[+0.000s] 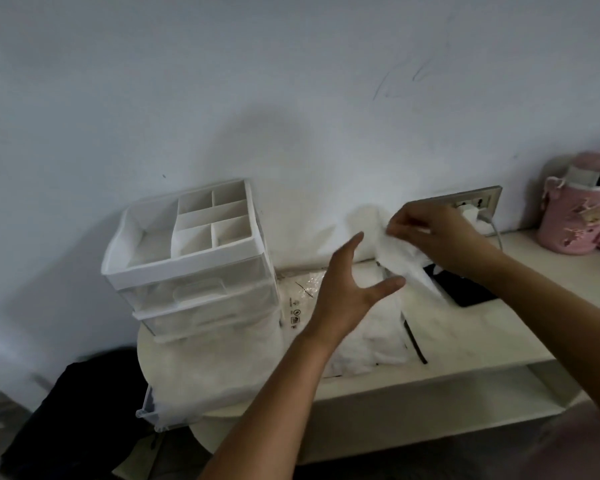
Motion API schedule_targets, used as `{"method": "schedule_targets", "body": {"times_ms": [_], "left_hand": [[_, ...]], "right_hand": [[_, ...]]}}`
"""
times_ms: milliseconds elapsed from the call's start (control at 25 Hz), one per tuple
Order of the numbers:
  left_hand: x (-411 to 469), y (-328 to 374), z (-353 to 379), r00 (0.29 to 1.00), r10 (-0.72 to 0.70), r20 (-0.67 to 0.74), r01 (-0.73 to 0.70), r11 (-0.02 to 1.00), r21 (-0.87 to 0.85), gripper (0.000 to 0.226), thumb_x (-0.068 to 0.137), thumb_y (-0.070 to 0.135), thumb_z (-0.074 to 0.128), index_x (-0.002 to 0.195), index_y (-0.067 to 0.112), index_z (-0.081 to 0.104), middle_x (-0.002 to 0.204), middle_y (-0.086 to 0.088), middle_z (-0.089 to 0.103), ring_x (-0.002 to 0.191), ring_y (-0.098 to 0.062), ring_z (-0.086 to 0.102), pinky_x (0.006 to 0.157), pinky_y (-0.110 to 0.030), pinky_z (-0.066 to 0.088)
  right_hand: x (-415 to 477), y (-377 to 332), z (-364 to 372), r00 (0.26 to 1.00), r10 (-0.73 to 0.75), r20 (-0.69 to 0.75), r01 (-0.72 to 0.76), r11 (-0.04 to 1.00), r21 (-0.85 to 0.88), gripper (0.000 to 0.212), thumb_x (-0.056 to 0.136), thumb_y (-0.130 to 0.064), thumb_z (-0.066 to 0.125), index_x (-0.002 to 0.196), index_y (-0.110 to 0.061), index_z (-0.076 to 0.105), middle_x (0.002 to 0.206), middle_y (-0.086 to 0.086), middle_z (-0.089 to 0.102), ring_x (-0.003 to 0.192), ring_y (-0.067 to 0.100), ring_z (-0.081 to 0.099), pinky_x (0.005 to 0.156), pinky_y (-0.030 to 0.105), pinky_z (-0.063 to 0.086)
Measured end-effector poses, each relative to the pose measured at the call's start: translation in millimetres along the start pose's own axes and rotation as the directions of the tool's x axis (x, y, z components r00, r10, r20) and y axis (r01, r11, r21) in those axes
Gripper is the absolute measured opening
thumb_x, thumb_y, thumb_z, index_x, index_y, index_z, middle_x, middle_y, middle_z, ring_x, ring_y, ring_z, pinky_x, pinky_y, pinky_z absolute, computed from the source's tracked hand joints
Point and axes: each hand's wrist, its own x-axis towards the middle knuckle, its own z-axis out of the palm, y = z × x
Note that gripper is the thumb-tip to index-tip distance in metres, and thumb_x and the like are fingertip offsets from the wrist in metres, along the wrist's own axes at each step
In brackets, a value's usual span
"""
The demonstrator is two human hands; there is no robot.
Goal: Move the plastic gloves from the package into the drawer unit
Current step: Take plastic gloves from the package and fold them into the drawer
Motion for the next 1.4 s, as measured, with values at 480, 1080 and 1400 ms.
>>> {"method": "schedule_targets", "body": {"times_ms": [480, 1080, 1400], "left_hand": [[13, -48, -23, 0.965, -0.179, -0.193, 0.197, 0.977, 0.079, 0.022, 0.083, 0.001, 0.061, 0.064, 0.011, 0.063, 0.072, -0.001, 0.067, 0.061, -0.014, 0.064, 0.067, -0.030, 0.054], [9, 29, -57, 0.924, -0.381, -0.026, 0.350, 0.872, -0.343, 0.049, 0.097, 0.048, 0.044, 0.093, 0.008, 0.072, 0.094, -0.009, 0.074, 0.096, -0.021, 0.068, 0.096, -0.034, 0.048], [-35, 30, -119, 0.891, -0.402, 0.213, 0.426, 0.575, -0.698, 0.023, 0.072, 0.020, 0.066, 0.087, 0.003, 0.071, 0.081, -0.006, 0.067, 0.069, -0.012, 0.063, 0.065, -0.021, 0.053]], "right_hand": [[9, 20, 34, 0.980, 0.140, 0.142, -0.137, 0.990, -0.028, 0.020, 0.076, -0.030, 0.075, 0.081, -0.011, 0.071, 0.068, -0.001, 0.064, 0.059, 0.011, 0.055, 0.055, 0.017, 0.042], [11, -40, 33, 0.825, -0.308, -0.474, 0.338, 0.941, -0.021, 0.016, 0.088, -0.018, 0.065, 0.094, -0.006, 0.073, 0.083, 0.004, 0.066, 0.067, 0.009, 0.059, 0.062, 0.022, 0.049], [-23, -73, 110, 0.751, -0.653, -0.099, 0.653, 0.756, -0.035, 0.022, 0.094, -0.023, 0.057, 0.110, -0.016, 0.070, 0.115, -0.003, 0.066, 0.087, 0.017, 0.069, 0.062, 0.035, 0.056]]}}
